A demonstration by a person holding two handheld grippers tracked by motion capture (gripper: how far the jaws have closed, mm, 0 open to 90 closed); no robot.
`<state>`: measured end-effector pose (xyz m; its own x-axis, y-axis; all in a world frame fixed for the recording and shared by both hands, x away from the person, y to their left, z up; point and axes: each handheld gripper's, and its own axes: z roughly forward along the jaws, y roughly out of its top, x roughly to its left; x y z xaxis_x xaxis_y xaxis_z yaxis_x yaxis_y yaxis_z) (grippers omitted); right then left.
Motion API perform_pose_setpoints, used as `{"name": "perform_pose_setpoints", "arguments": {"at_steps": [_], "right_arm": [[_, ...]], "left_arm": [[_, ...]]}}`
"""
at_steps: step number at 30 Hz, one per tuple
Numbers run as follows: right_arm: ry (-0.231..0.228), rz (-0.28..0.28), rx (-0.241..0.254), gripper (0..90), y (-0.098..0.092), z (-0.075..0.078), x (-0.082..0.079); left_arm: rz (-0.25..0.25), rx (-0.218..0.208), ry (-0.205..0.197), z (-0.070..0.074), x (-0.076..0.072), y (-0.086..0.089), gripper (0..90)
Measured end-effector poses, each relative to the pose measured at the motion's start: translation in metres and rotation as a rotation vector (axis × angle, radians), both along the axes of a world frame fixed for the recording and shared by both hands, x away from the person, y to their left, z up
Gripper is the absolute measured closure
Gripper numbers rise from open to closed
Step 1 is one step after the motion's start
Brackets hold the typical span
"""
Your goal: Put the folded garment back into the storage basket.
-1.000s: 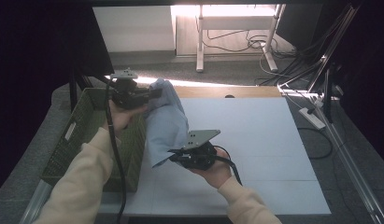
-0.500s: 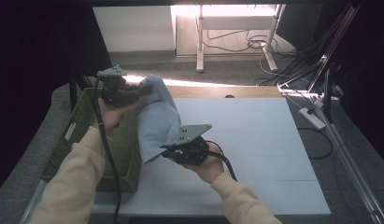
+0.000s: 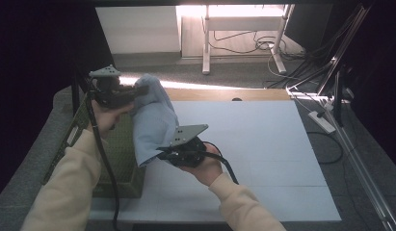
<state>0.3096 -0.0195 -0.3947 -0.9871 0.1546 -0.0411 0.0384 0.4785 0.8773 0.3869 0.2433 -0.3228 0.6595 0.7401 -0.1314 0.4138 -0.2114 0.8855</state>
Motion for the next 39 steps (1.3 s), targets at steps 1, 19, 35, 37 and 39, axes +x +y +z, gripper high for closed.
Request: {"name": "perform_pose_setpoints", "arguments": {"at_steps": [1, 19, 35, 37, 39], "right_arm": [[0.002, 0.003, -0.001, 82.1, 0.001, 0.000, 0.000], [-0.002, 0.024, 0.000, 82.1, 0.021, 0.001, 0.003], [0.004, 0.044, -0.007, 82.1, 0.045, -0.002, 0.006], [0.002, 0.046, -0.009, 82.1, 0.048, -0.002, 0.006], [0.001, 0.049, -0.008, 82.1, 0.051, -0.002, 0.006]], "left_arm": [[0.002, -0.002, 0.002, 0.000, 0.000, 0.002, 82.1], [0.035, -0.011, 0.014, -0.004, -0.002, 0.025, 82.1], [0.065, -0.029, 0.016, -0.008, -0.006, 0.049, 82.1], [0.069, -0.026, 0.015, -0.007, -0.007, 0.051, 82.1], [0.071, -0.024, 0.014, -0.007, -0.007, 0.053, 82.1]]}}
